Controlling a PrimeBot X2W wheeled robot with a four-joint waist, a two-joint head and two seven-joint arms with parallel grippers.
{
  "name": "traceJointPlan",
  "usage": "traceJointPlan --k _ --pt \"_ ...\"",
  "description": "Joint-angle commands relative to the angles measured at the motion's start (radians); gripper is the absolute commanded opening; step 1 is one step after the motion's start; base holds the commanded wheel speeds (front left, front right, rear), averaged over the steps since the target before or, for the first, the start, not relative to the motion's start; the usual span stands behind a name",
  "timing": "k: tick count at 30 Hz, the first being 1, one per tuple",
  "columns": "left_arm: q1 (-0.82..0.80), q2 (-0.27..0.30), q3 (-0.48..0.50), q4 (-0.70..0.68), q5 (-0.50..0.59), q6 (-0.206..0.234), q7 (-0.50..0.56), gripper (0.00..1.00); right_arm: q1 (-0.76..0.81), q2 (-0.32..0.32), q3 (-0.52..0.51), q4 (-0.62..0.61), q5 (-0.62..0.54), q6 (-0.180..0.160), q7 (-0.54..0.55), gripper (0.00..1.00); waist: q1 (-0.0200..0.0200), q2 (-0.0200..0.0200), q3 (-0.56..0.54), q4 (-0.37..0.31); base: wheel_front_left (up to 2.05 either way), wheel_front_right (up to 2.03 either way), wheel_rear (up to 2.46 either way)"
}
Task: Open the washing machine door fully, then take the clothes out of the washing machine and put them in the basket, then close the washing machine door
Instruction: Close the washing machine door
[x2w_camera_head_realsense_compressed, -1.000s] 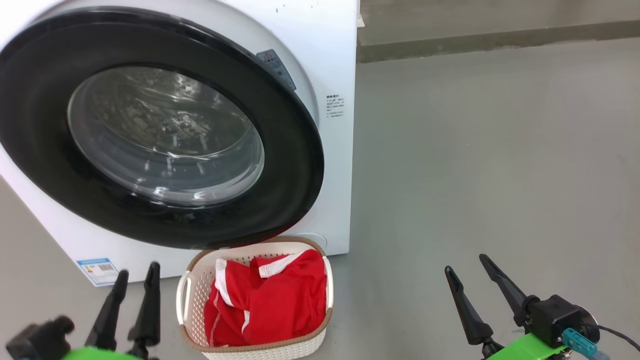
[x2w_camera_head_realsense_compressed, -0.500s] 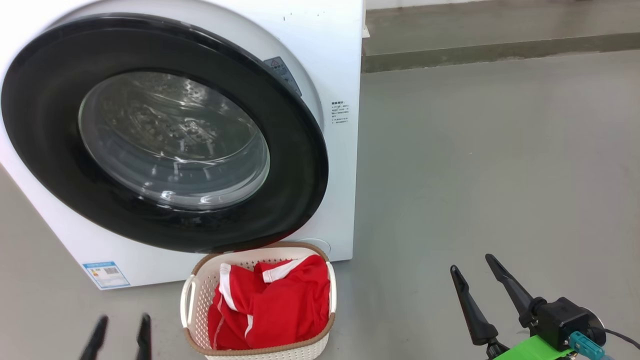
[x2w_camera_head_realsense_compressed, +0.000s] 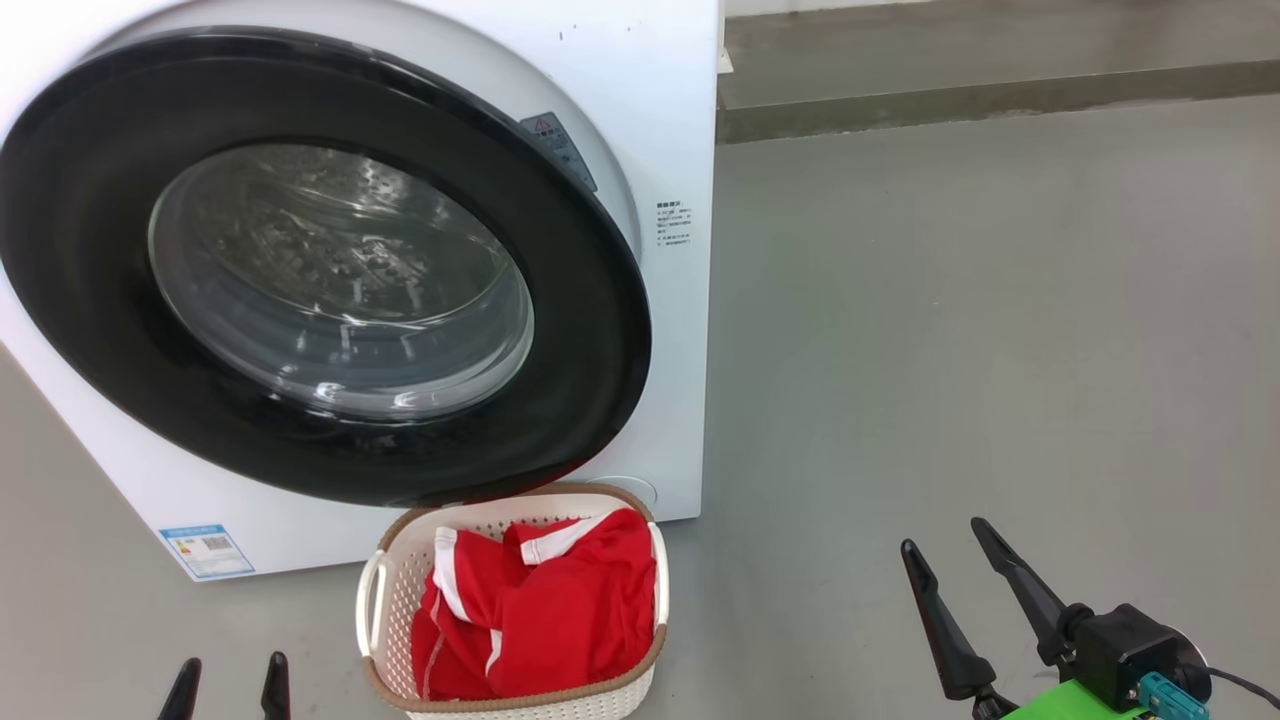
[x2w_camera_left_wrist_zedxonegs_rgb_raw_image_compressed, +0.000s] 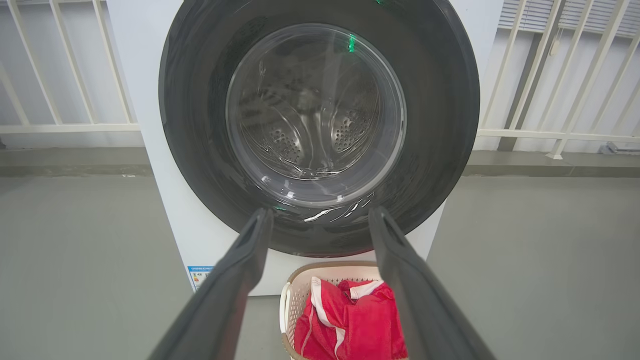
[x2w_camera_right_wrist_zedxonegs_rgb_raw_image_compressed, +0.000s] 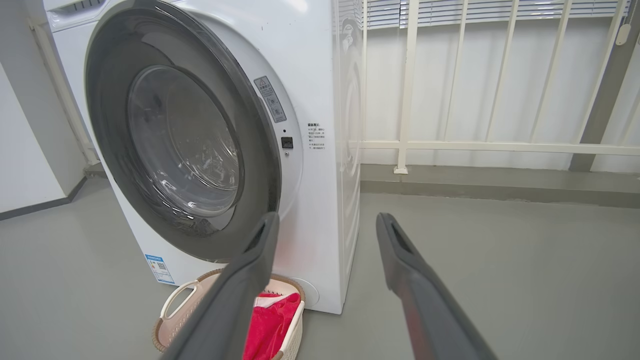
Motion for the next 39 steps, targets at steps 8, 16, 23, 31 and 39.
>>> traceJointPlan --k 8,16,23,31,39 --pt "-0.042 -0.02 0.071 -0.013 0.05 -0.015 -0.012 1.0 -0.027 -0.012 0.023 -0.02 -0.011 0.0 -0.006 1.0 0.0 0.0 0.001 0.001 0.0 0.0 0.0" --pt "-0.051 -0.036 0.071 -0.003 0.067 -0.021 -0.012 1.0 -0.034 -0.011 0.026 -0.013 -0.012 0.0 -0.006 0.69 0.0 0.0 0.005 0.018 0.0 0.0 0.0" --pt "-0.063 -0.044 0.059 0.004 0.072 -0.025 -0.012 1.0 -0.064 -0.008 0.041 0.014 -0.016 0.0 -0.006 0.0 0.0 0.0 0.016 0.037 0.0 0.0 0.0" --pt "-0.096 -0.049 0.026 0.006 0.073 -0.027 -0.012 1.0 -0.164 0.007 0.067 0.103 -0.008 0.0 -0.006 0.0 0.0 0.0 0.034 0.082 0.0 0.0 0.0" --pt "-0.11 -0.051 0.013 -0.015 0.07 -0.028 -0.012 1.0 -0.272 0.016 0.107 0.205 0.007 0.0 -0.006 0.0 0.0 0.0 0.05 0.133 0.0 0.0 0.0"
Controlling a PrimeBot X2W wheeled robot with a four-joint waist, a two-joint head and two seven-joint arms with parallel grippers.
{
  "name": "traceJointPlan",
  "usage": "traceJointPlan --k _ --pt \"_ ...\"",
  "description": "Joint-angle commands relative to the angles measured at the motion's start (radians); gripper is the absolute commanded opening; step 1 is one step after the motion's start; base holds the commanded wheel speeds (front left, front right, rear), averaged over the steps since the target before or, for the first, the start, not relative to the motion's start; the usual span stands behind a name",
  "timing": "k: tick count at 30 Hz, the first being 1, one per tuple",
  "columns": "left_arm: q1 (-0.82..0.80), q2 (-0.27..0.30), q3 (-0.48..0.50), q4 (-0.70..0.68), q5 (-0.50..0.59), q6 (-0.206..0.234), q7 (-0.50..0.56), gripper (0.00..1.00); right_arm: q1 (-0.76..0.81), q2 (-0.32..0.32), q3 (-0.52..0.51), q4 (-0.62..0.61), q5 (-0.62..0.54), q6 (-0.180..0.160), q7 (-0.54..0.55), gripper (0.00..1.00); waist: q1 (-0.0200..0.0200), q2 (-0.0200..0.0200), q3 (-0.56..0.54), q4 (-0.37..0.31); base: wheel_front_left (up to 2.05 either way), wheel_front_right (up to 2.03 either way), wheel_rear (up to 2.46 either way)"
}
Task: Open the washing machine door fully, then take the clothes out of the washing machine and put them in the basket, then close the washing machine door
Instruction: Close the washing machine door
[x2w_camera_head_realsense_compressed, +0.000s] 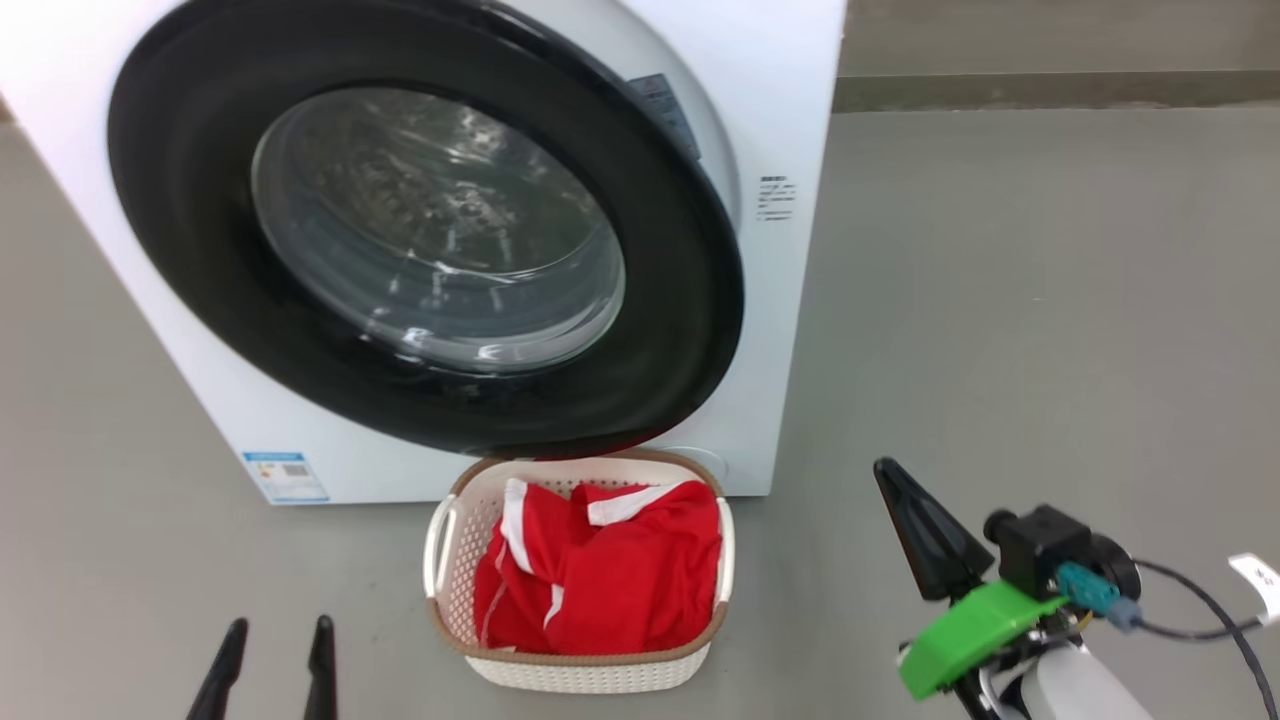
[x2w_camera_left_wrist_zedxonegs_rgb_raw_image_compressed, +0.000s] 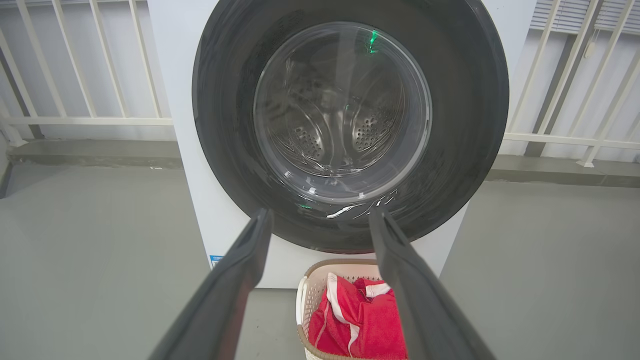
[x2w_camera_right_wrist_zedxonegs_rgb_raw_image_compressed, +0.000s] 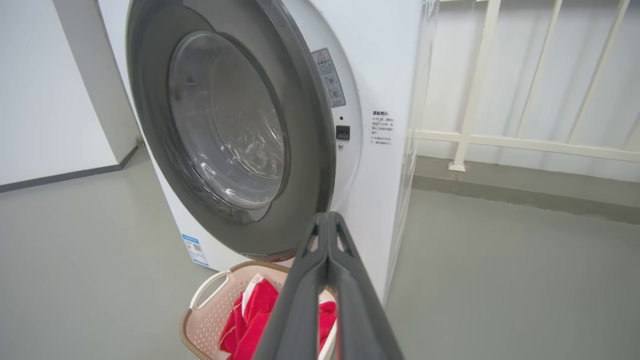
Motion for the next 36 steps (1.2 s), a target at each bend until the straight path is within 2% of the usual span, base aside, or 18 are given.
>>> traceJointPlan --k 1,11,18,29,36 --pt "-0.054 0.005 0.022 -0.03 0.007 -0.005 -0.012 1.0 -0.054 0.005 0.024 -0.011 0.003 0.0 -0.006 0.0 0.0 0.0 0.012 0.023 0.0 0.0 0.0" --pt "-0.073 0.007 -0.036 -0.032 0.005 -0.005 -0.012 1.0 -0.237 0.015 0.044 0.154 0.05 0.0 -0.006 0.0 0.0 0.0 0.044 0.13 0.0 0.0 0.0" --pt "-0.093 0.012 -0.058 -0.033 0.0 -0.005 -0.012 1.0 -0.373 -0.013 0.065 0.251 0.071 0.0 -0.006 0.0 0.0 0.0 0.098 0.201 0.0 0.0 0.0" --pt "-0.161 0.01 -0.088 -0.032 -0.009 -0.005 -0.012 1.0 -0.588 -0.064 0.139 0.376 0.129 0.0 -0.006 0.0 0.0 0.0 0.223 0.253 0.0 0.0 0.0" --pt "-0.23 0.008 -0.123 -0.025 -0.013 -0.006 -0.012 1.0 -0.738 -0.122 0.161 0.432 0.189 0.0 -0.006 0.0 0.0 0.0 0.32 0.271 0.0 0.0 0.0"
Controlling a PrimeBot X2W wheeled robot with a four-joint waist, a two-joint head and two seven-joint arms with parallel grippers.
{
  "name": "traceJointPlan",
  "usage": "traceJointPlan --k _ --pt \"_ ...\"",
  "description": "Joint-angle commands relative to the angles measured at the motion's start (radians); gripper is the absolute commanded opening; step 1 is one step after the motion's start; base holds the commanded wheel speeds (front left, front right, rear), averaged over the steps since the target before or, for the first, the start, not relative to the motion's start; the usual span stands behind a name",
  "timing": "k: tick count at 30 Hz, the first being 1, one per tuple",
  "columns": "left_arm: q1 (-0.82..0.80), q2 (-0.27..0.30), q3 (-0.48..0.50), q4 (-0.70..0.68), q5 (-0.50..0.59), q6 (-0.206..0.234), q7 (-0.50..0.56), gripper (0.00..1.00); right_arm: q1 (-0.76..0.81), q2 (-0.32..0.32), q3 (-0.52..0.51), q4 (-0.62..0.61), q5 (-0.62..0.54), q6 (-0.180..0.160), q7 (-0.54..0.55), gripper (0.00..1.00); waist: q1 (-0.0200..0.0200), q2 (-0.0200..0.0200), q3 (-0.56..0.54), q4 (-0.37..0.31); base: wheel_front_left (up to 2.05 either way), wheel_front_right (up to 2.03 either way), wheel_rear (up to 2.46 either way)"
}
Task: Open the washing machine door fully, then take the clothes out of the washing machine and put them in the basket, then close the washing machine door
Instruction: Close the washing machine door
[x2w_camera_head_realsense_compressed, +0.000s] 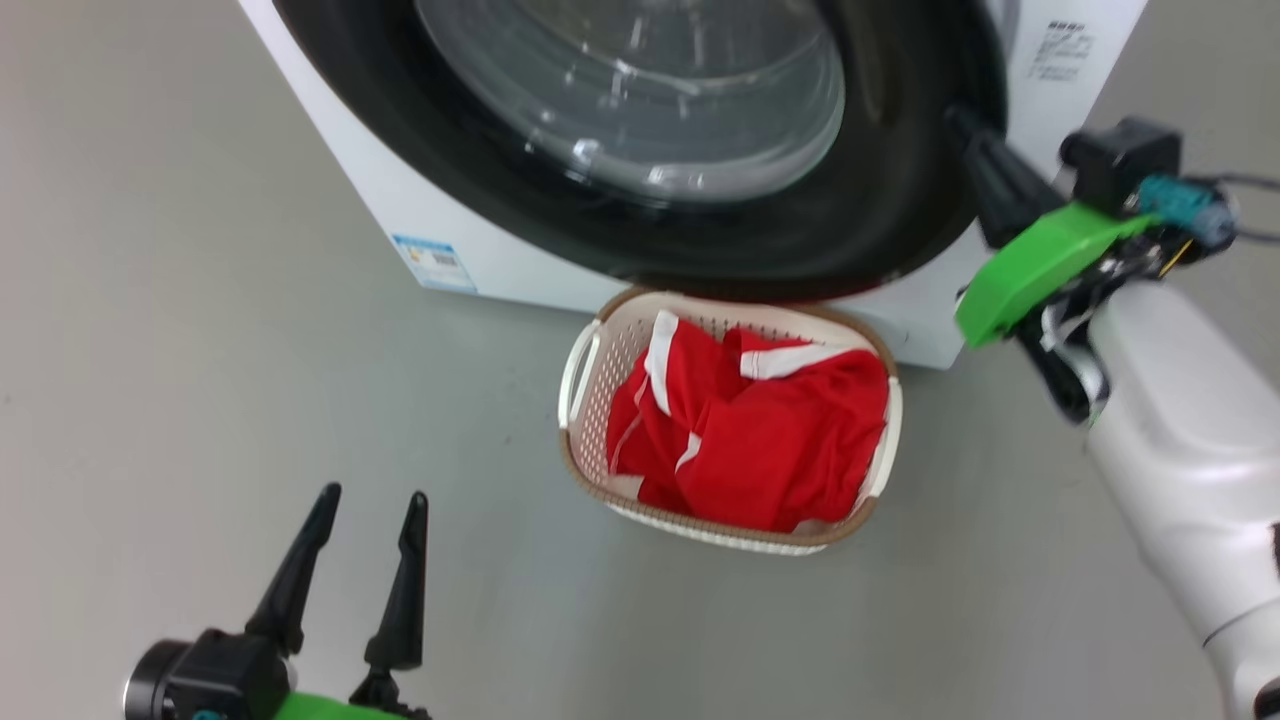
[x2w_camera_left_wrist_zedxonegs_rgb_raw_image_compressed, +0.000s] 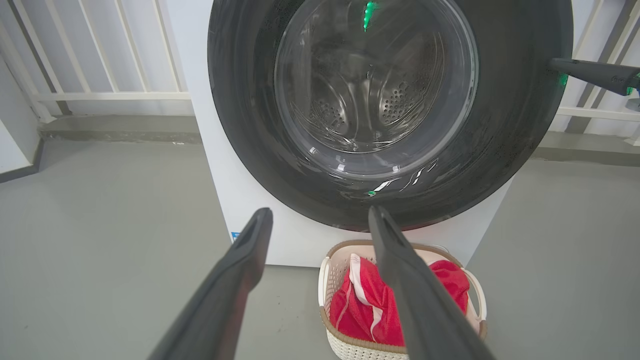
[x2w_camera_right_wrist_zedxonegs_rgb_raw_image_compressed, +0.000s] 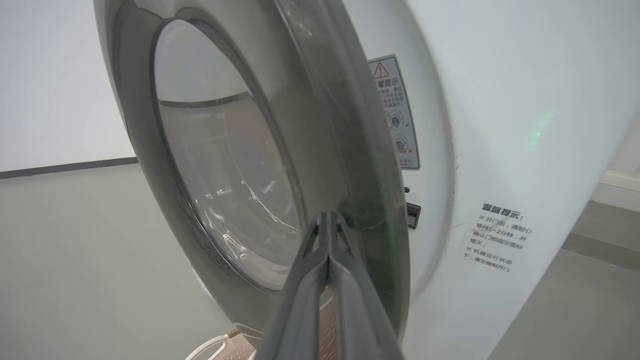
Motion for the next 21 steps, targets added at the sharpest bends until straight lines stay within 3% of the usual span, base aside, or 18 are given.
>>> traceJointPlan --k 1,12,21 --pt "-0.037 0.012 0.029 -0.021 -0.01 -0.006 -0.012 1.0 -0.041 -0.005 0.004 -0.011 0.02 -0.002 -0.006 0.0 0.0 -0.0001 0.058 0.02 0.0 0.0 0.0" --pt "-0.132 0.017 -0.026 -0.019 -0.046 -0.006 -0.012 1.0 -0.189 -0.046 -0.025 0.029 0.032 -0.002 -0.006 0.0 0.0 -0.0001 0.159 0.045 0.0 0.0 0.0" --pt "-0.174 0.025 -0.044 0.014 -0.05 -0.006 -0.012 1.0 -0.204 -0.028 -0.07 0.022 0.014 -0.002 -0.006 0.0 0.0 -0.0001 0.157 0.03 0.0 0.0 0.0"
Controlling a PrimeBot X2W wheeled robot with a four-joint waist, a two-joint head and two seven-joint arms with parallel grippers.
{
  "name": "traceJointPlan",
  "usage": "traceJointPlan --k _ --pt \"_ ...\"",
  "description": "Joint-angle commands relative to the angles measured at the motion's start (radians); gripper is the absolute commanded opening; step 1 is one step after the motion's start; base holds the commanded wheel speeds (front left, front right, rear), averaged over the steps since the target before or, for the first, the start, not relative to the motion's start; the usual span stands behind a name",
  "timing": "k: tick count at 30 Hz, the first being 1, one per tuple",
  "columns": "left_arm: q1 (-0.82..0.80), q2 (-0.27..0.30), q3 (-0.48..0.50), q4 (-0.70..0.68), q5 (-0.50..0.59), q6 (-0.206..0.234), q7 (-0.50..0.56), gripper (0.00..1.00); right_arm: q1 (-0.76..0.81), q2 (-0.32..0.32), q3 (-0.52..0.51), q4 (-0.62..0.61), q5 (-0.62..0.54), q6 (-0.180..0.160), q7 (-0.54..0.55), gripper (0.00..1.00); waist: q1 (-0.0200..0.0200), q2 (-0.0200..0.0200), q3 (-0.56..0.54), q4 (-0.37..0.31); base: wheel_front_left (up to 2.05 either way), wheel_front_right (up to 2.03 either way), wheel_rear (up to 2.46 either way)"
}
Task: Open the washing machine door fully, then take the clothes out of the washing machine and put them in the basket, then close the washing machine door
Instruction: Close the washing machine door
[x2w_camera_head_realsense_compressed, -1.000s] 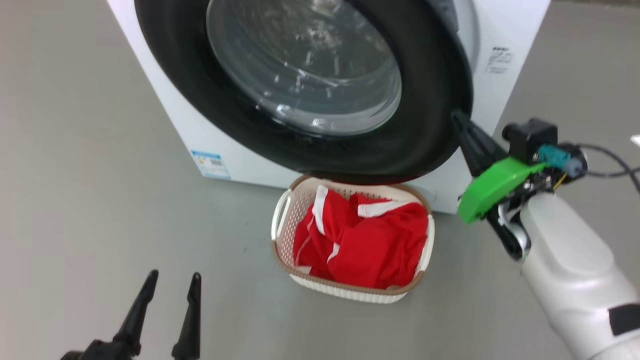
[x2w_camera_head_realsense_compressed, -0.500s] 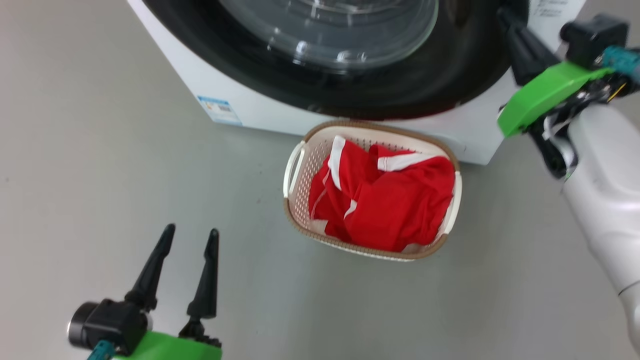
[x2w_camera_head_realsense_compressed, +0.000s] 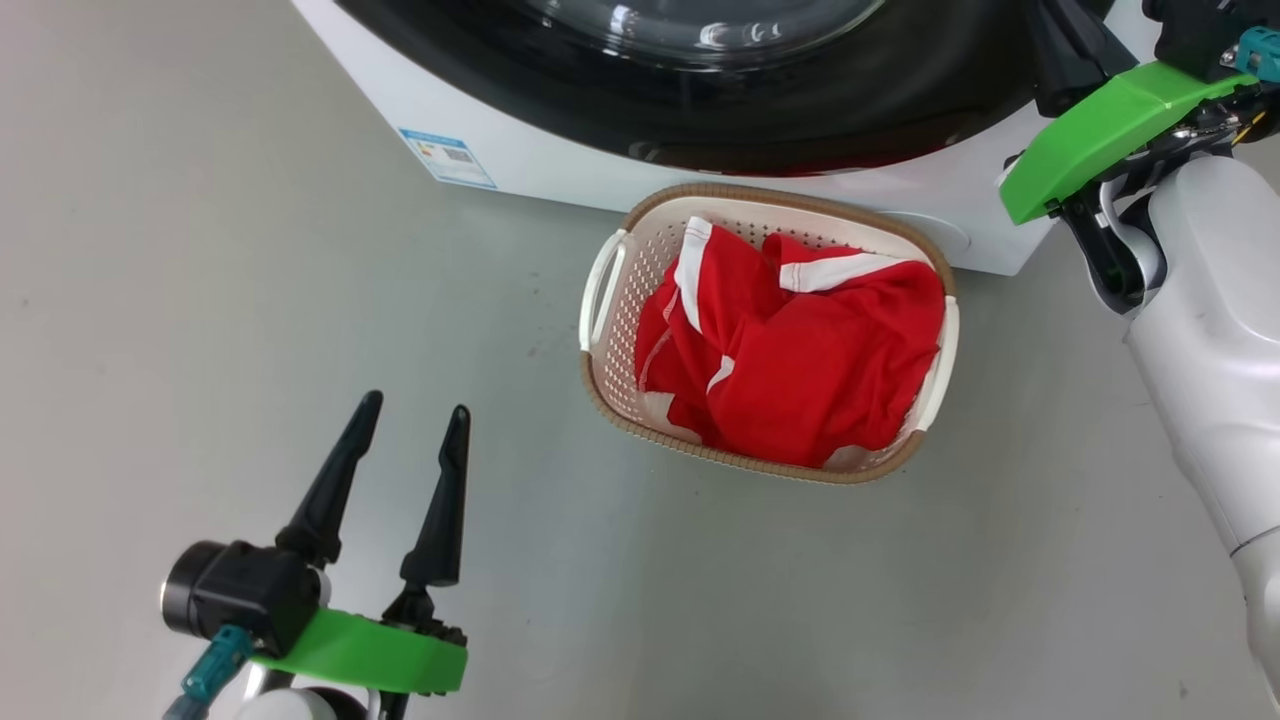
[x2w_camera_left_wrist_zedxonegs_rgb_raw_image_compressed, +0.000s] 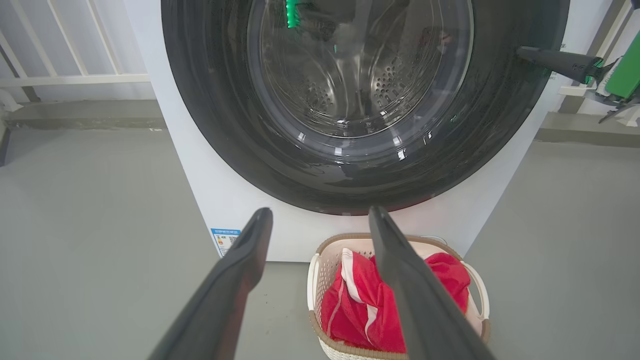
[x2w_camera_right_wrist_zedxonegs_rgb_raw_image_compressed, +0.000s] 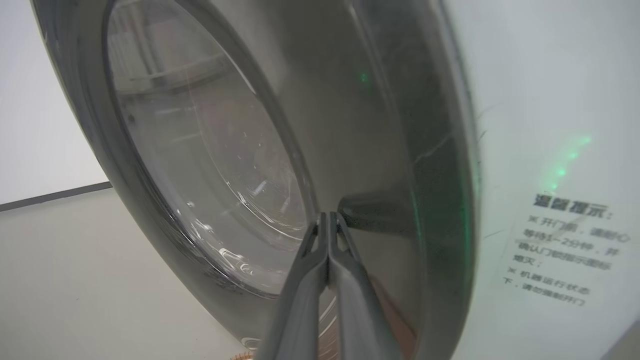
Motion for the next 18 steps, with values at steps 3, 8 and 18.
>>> traceJointPlan --k 3,8,18 --pt "-0.023 0.031 0.034 -0.011 -0.007 -0.005 -0.012 1.0 -0.02 -0.005 -0.021 -0.042 -0.013 -0.019 -0.006 0.0 0.0 -0.0001 -0.021 -0.027 0.0 0.0 0.0" --pt "-0.023 0.035 0.048 0.006 -0.023 -0.005 -0.012 1.0 0.04 0.013 -0.036 -0.105 -0.026 -0.019 -0.006 0.96 0.0 -0.0001 -0.055 -0.066 0.0 0.0 0.0" --pt "0.013 0.033 0.104 0.039 -0.049 -0.005 -0.012 1.0 0.286 0.058 -0.044 -0.291 -0.093 -0.019 -0.006 1.0 0.0 -0.0001 -0.17 -0.186 0.0 0.0 0.0"
